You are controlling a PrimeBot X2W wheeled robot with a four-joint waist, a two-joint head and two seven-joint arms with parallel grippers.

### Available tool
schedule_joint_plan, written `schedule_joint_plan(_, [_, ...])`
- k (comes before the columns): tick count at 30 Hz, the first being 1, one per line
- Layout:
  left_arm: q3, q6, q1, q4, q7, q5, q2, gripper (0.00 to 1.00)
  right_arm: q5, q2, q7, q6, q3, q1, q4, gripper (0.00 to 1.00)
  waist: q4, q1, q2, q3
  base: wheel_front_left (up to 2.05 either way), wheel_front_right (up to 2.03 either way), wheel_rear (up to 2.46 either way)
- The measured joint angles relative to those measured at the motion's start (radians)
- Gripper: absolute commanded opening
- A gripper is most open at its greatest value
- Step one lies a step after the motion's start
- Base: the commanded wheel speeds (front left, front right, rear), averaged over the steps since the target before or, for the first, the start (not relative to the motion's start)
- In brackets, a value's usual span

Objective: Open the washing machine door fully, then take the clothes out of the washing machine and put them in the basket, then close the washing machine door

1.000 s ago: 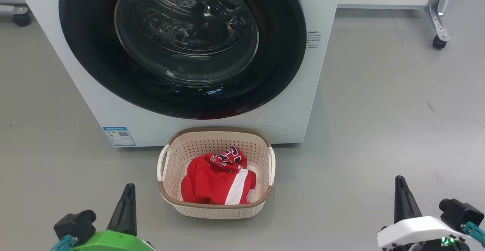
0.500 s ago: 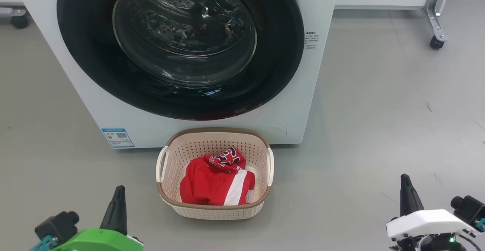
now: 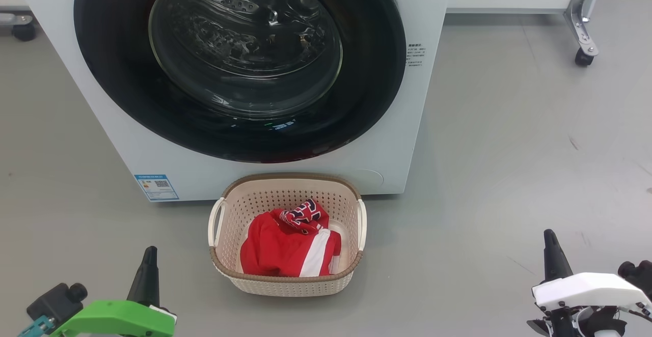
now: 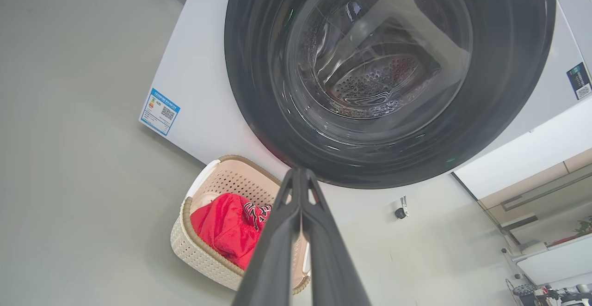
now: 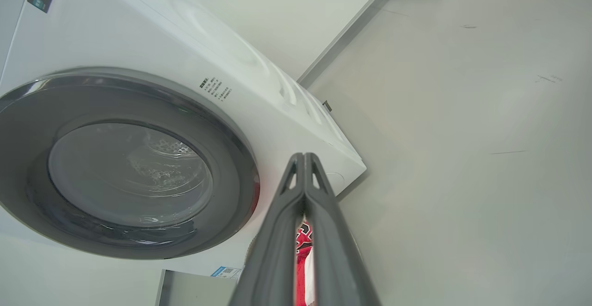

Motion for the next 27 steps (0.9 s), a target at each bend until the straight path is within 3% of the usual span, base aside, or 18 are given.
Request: schedule_joint_plan(27, [0.076, -0.021, -0.040, 0.031, 0.081, -0.338, -0.001, 0.00, 0.358, -0.006, 0.084, 0.038, -0.056, -0.061, 0.045, 0.00, -0.012, 0.0000, 0.0000, -0.007, 0.00, 0.00, 0.00])
